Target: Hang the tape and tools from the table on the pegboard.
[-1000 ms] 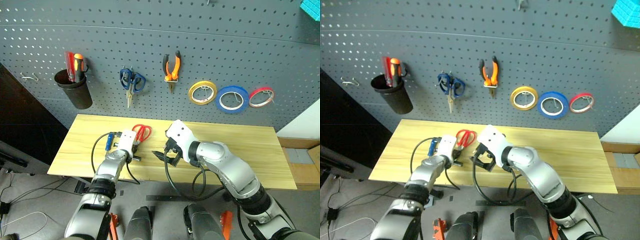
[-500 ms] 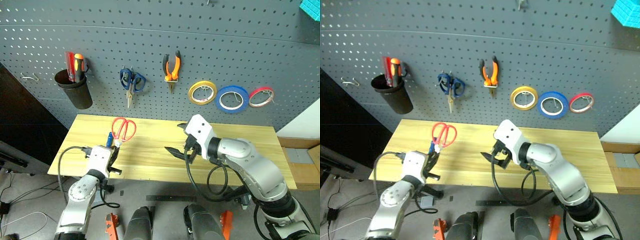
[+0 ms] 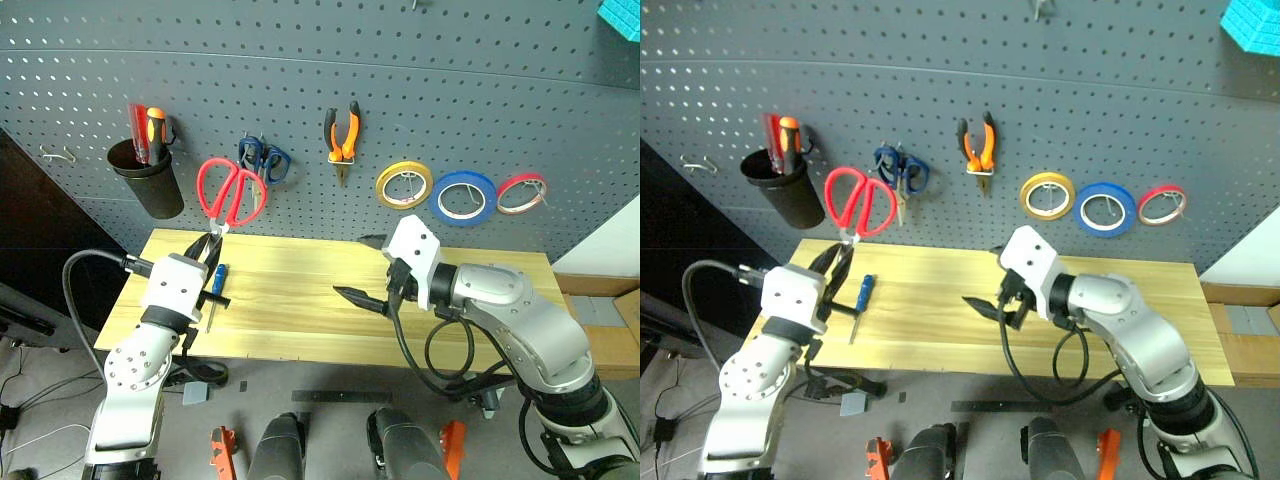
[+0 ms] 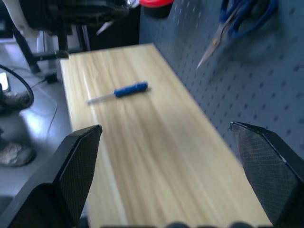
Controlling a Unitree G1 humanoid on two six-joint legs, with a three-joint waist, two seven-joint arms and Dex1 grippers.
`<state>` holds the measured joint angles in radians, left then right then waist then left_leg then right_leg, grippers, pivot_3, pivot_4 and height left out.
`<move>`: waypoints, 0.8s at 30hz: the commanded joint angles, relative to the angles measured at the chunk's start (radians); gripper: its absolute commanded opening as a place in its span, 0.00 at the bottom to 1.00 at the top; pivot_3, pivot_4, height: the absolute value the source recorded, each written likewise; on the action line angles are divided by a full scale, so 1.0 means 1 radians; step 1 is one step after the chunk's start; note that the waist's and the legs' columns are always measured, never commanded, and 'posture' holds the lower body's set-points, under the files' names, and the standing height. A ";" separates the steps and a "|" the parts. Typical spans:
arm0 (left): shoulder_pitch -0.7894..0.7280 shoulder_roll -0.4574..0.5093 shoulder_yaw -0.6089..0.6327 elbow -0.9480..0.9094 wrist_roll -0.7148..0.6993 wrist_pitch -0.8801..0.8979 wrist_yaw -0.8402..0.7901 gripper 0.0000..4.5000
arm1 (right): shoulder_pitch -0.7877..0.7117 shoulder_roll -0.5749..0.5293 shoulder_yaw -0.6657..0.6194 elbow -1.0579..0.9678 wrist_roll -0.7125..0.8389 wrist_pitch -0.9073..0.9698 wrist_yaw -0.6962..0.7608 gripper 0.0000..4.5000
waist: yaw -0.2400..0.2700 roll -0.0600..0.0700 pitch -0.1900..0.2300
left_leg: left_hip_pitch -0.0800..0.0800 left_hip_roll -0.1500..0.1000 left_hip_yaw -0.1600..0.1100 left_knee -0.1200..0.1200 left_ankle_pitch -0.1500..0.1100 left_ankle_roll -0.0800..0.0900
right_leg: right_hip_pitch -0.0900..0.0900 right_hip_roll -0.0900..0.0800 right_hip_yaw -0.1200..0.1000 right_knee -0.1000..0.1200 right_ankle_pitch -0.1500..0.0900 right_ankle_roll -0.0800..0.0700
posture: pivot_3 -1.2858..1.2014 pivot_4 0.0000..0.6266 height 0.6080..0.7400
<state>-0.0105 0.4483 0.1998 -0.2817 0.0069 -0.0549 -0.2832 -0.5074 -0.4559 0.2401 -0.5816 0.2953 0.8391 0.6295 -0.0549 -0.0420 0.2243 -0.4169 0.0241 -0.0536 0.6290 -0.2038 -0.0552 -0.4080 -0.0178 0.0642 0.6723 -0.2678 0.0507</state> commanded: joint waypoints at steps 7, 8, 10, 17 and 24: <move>-0.168 0.056 -0.028 0.125 0.009 -0.041 -0.055 0.05 | -0.061 0.097 -0.093 -0.005 0.036 -0.061 -0.071 1.00 | -0.002 0.000 0.000 | 0.000 0.000 0.000 0.000 0.000 0.000 | 0.000 0.000 0.000 0.000 0.000 0.000 | 0.49 0.31 1.00; -0.186 0.055 -0.030 0.145 0.007 -0.038 -0.056 0.05 | -0.065 0.102 -0.097 -0.005 0.040 -0.063 -0.075 1.00 | -0.002 0.000 0.000 | 0.000 0.000 0.000 0.000 0.000 0.000 | 0.000 0.000 0.000 0.000 0.000 0.000 | 0.49 0.31 1.00; -0.218 0.049 -0.040 0.177 -0.001 -0.029 -0.063 0.05 | -0.070 0.103 -0.097 -0.005 0.042 -0.065 -0.080 1.00 | -0.003 0.000 0.000 | 0.000 0.000 0.000 0.000 0.000 0.000 | 0.000 0.000 0.000 0.000 0.001 -0.001 | 0.49 0.31 1.00; -0.272 0.041 -0.093 0.237 0.008 -0.022 -0.094 0.05 | -0.068 0.097 -0.074 -0.005 0.043 -0.068 -0.087 1.00 | -0.003 0.000 0.000 | 0.000 0.000 0.000 0.000 0.000 0.000 | 0.000 0.001 0.000 0.001 0.002 -0.004 | 0.49 0.31 1.00; -0.289 0.048 -0.093 0.291 0.025 0.007 -0.077 0.05 | -0.070 0.099 -0.063 0.000 0.041 -0.078 -0.089 1.00 | -0.004 0.001 0.000 | 0.000 0.001 0.000 -0.001 -0.001 0.000 | -0.001 0.001 0.000 0.001 0.002 -0.004 | 0.49 0.31 1.00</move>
<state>-0.2841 0.4877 0.0906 0.0177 0.0241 -0.0473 -0.3773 -0.5636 -0.3573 0.1818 -0.5609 0.3334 0.7893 0.5436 -0.0587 -0.0415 0.2247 -0.4171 0.0246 -0.0539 0.6284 -0.2043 -0.0557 -0.4087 -0.0169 0.0645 0.6732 -0.2653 0.0466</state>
